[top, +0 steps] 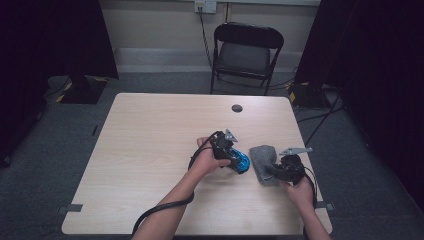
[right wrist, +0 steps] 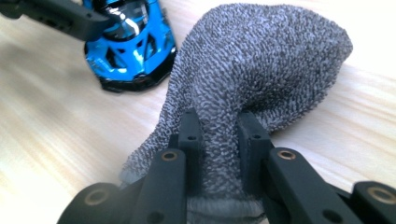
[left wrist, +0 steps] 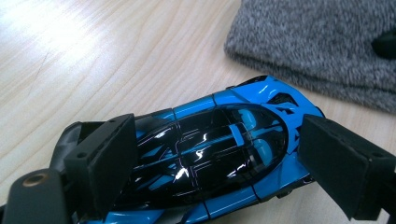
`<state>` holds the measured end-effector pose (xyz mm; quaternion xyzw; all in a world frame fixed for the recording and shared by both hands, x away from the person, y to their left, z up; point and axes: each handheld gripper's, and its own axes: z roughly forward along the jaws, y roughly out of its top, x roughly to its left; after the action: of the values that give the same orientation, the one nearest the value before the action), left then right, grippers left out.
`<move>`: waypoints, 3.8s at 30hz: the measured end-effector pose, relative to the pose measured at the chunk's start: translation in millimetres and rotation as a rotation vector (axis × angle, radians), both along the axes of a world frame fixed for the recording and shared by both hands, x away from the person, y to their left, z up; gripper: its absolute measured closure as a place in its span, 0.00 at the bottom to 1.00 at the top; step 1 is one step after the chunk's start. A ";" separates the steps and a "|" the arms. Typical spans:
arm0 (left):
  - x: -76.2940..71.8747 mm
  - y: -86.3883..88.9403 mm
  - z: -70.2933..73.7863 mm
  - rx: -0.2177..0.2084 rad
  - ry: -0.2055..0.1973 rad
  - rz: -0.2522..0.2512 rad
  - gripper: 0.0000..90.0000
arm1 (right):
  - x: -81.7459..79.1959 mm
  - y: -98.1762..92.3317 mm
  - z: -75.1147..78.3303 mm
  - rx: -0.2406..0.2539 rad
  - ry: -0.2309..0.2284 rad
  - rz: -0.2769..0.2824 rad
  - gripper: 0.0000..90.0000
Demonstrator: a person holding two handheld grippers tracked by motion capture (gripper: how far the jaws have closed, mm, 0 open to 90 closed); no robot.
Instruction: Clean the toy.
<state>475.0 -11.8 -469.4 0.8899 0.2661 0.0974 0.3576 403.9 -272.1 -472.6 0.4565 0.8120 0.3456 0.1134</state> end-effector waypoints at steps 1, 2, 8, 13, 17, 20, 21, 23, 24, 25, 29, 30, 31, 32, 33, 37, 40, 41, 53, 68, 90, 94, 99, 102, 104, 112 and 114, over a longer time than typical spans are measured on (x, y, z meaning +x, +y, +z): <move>0.0 0.0 -0.2 0.000 -0.003 0.000 0.13 | -1.0 3.3 -1.2 0.011 0.017 0.024 0.83; 0.0 0.0 -0.2 0.000 -0.003 0.000 0.13 | -1.0 3.3 -1.2 0.011 0.017 0.024 0.83; -0.2 0.2 -0.9 -0.005 -0.008 0.010 0.13 | -6.0 11.3 -2.5 0.023 0.054 0.068 0.84; -0.4 0.5 -1.5 -0.009 -0.011 0.014 0.13 | -12.5 16.9 -2.6 0.053 0.083 0.112 0.84; -0.2 0.8 -1.6 -0.006 -0.015 0.021 0.13 | -15.9 20.9 -3.4 0.064 0.094 0.139 0.84; -0.4 0.7 -2.0 -0.006 -0.017 0.023 0.12 | -19.5 25.8 -4.0 0.074 0.101 0.170 0.84; -0.5 0.6 -2.1 -0.005 -0.019 0.021 0.12 | -20.6 27.5 -4.1 0.076 0.106 0.178 0.84; -0.6 0.6 -2.1 -0.001 -0.022 0.019 0.12 | -22.6 32.6 -4.6 0.099 0.116 0.208 0.84; -0.6 0.6 -2.1 0.000 -0.023 0.019 0.12 | -22.6 32.6 -4.6 0.099 0.116 0.208 0.84; -0.7 0.3 -2.2 -0.003 -0.022 0.023 0.12 | -23.3 34.5 -4.8 0.102 0.119 0.217 0.84; -0.8 0.1 -2.1 0.005 -0.025 0.026 0.12 | -26.3 43.7 -5.7 0.118 0.124 0.257 0.84; -0.8 0.1 -2.1 0.005 -0.025 0.026 0.12 | -26.3 43.7 -5.7 0.118 0.124 0.257 0.84; -0.7 0.2 -2.2 0.004 -0.026 0.028 0.12 | -27.4 47.3 -6.5 0.129 0.131 0.275 0.84; -0.7 0.3 -2.0 0.005 -0.024 0.029 0.12 | -27.4 47.3 -6.5 0.129 0.131 0.275 0.84; -0.7 0.2 -2.0 0.005 -0.024 0.030 0.12 | -28.0 49.0 -6.8 0.132 0.130 0.283 0.84; -1.0 -0.2 -2.2 0.006 -0.027 0.031 0.11 | -31.2 59.0 -7.8 0.147 0.137 0.331 0.84; -0.7 0.0 -2.2 0.005 -0.026 0.030 0.11 | -33.2 64.5 -7.8 0.144 0.137 0.352 0.84; -0.8 0.1 -2.1 0.006 -0.024 0.030 0.11 | -34.1 67.3 -7.2 0.140 0.135 0.363 0.84; -1.4 0.5 -2.7 -0.016 -0.023 0.043 0.13 | -41.2 72.9 10.3 0.131 0.097 0.454 0.83; -1.0 1.6 -2.6 -0.022 -0.024 0.044 0.14 | -28.8 6.9 38.5 0.186 0.012 0.320 0.83; -1.9 0.4 -2.9 0.011 -0.039 0.016 0.13 | -3.1 -2.2 5.8 0.027 0.002 0.054 0.83; -2.1 -0.1 -3.3 0.014 -0.042 0.014 0.11 | -3.7 5.2 2.4 0.005 0.024 0.092 0.83; -2.6 -0.5 -3.6 0.011 -0.043 0.017 0.11 | -9.1 10.7 1.3 -0.001 0.047 0.140 0.83; -2.5 -0.6 -3.4 0.013 -0.042 0.017 0.11 | -14.1 15.8 1.3 0.018 0.067 0.172 0.83; -2.4 -0.6 -3.4 0.012 -0.042 0.018 0.11 | -15.4 17.2 1.1 0.023 0.069 0.181 0.83; -2.4 -1.1 -3.4 0.016 -0.042 0.017 0.10 | -23.7 29.9 -1.1 0.076 0.114 0.252 0.83; -2.6 -1.1 -3.4 0.017 -0.041 0.018 0.10 | -25.5 34.8 -1.5 0.087 0.120 0.276 0.83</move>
<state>472.4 -12.9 -472.8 0.8882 0.2658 0.1213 0.3545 378.4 -237.3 -474.1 0.3649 0.8566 0.3648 -0.0039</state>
